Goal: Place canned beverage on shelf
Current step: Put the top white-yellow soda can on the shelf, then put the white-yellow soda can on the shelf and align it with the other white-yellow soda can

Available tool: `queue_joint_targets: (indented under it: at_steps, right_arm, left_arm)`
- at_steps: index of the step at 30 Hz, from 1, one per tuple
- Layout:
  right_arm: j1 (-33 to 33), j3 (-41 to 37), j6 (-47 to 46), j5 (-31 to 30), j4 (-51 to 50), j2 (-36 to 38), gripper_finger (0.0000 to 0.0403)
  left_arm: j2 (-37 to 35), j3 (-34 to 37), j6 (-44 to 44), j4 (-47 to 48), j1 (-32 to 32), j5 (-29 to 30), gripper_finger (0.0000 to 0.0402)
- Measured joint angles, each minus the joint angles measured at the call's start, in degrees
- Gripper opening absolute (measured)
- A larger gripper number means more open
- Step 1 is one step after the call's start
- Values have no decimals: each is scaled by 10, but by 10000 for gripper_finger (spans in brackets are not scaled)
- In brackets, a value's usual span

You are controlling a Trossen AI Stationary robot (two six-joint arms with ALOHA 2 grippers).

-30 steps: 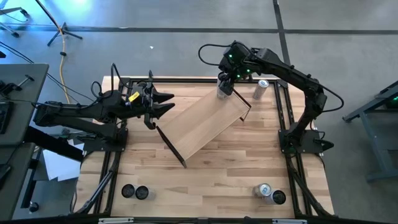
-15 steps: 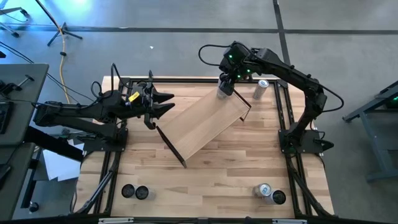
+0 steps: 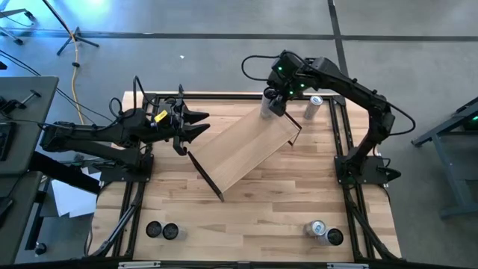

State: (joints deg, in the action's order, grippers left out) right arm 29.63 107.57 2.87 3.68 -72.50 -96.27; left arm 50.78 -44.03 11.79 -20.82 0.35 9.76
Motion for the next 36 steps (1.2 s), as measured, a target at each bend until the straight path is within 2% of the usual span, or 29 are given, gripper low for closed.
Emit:
queue_joint_targets:
  at_steps: [10, 25, 29, 36]
  right_arm:
    - [0, 0, -5, 38, -63, 36, 312]
    - [-15, -7, -30, 44, -89, 94, 312]
    - [-29, -57, -46, 44, -86, 137, 312]
    - [-61, -227, -126, 52, -31, 265, 312]
  left_arm:
    - [0, 0, 0, 0, 0, 0, 167]
    - [0, 0, 0, 0, 0, 0, 167]
    - [0, 0, 0, 0, 0, 0, 167]
    - [0, 0, 0, 0, 0, 0, 167]
